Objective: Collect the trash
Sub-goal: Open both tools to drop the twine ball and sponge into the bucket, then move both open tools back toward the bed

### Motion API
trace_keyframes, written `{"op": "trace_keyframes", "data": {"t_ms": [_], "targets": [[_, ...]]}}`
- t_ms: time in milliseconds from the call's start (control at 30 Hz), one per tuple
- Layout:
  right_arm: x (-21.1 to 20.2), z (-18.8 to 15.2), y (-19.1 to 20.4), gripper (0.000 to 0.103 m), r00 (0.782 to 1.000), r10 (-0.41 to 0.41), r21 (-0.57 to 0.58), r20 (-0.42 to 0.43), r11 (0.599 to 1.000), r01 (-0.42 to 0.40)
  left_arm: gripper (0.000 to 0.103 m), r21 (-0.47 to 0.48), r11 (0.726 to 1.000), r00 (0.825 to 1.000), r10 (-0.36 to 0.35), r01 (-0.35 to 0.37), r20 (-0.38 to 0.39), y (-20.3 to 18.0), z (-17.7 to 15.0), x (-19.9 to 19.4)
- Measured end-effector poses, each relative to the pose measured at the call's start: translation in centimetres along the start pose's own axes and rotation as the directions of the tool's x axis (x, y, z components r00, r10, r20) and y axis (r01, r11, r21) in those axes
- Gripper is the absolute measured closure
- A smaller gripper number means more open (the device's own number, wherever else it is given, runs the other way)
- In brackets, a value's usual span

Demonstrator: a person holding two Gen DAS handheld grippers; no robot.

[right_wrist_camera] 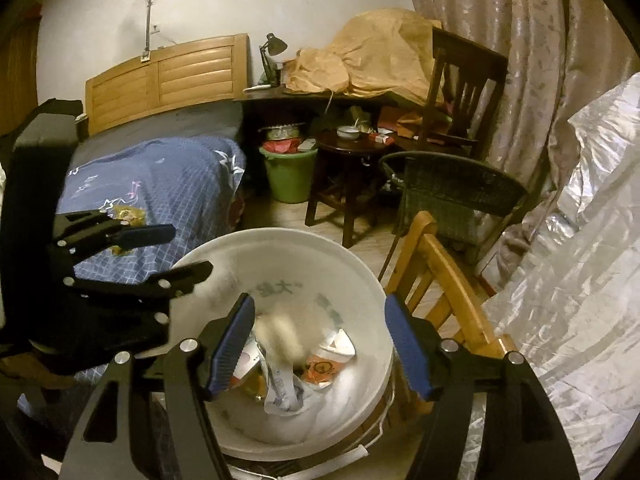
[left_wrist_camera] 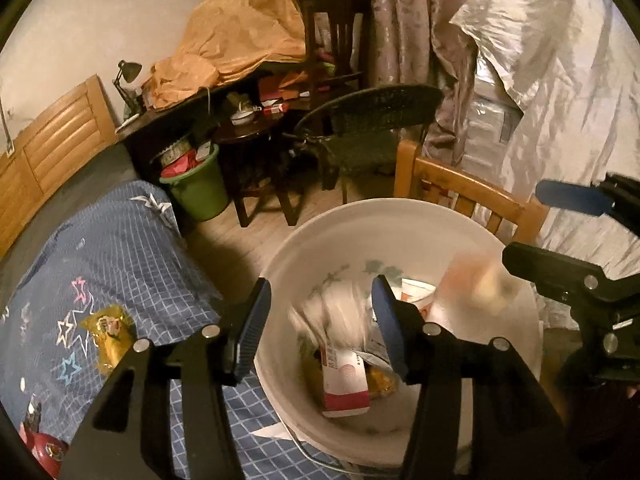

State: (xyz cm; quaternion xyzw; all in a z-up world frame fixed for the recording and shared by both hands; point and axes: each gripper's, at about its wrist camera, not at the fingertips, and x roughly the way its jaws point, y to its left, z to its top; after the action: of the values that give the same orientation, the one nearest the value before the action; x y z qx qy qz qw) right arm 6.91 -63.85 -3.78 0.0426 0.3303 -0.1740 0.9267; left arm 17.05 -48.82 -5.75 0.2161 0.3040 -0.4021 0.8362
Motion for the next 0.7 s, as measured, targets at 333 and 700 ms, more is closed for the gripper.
{"op": "trace_keyframes", "data": {"t_ms": [333, 700], "targets": [[0.0, -0.3, -0.8, 0.035, 1.000, -0.016, 0.034, 0.004, 0.999, 0.015, 0.053, -0.027, 0.999, 1.000, 0.018, -0.018, 0.009, 0.7, -0.5, -0.4], [-3.6, -1.6, 2.6, 0.035, 0.982, -0.063, 0.052, 0.178, 0.997, 0.055, 0.043, -0.147, 0.975, 0.979, 0.183, -0.169, 0.086, 4.1, -3.2, -4.3]]}}
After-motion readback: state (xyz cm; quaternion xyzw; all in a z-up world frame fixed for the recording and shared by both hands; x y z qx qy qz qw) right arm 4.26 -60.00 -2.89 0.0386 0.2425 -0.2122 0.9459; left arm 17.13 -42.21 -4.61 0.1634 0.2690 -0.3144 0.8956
